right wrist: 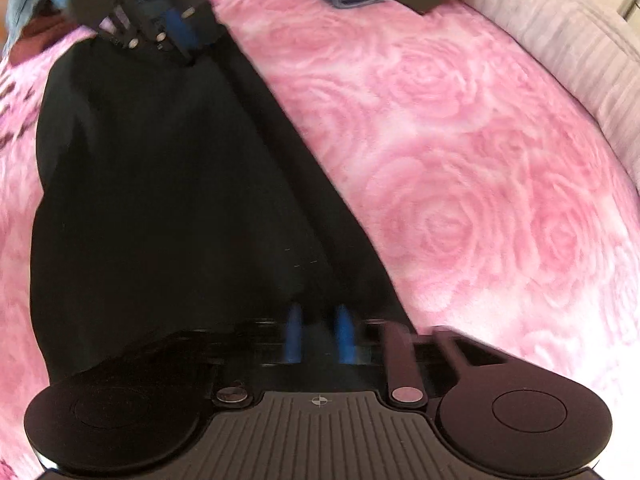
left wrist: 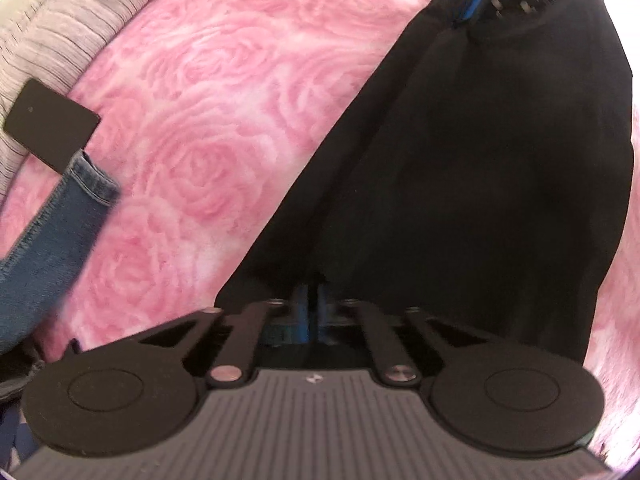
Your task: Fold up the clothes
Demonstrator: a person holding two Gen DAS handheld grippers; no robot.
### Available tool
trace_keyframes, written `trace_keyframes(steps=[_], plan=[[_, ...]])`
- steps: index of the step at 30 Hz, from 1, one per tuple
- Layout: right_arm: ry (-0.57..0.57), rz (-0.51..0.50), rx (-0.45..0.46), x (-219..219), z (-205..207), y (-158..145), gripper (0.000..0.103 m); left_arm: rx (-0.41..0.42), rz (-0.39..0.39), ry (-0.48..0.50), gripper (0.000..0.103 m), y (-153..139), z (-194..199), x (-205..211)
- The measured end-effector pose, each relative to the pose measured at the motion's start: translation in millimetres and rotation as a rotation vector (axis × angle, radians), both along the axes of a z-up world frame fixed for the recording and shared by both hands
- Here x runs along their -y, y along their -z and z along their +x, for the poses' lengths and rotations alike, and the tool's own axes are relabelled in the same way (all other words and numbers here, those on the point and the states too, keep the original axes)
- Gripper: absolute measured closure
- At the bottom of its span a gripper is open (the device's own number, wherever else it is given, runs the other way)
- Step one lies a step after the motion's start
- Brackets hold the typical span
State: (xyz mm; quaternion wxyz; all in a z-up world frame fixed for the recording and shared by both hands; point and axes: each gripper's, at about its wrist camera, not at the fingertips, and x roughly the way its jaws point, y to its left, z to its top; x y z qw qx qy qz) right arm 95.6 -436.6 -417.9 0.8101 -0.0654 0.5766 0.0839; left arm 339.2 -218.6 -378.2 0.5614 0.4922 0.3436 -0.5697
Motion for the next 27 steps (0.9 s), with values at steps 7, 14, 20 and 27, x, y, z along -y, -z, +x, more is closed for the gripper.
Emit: trace_keyframes(steps=[7, 14, 20, 27], plan=[[0.038, -0.026, 0.048, 10, -12, -32, 0.102, 0.018, -0.075, -0.046, 0.102, -25, 9, 15], [0.156, -0.015, 0.055, 23, -6, -12, 0.096, 0.049, -0.006, -0.067, 0.091, -8, 10, 28], [0.343, 0.004, 0.058, 32, -52, -20, 0.050, 0.097, -0.017, -0.124, 0.088, -20, 5, 26], [0.685, -0.024, -0.051, 85, -179, -15, 0.050, 0.071, -0.112, -0.063, 0.083, -50, -46, 90]])
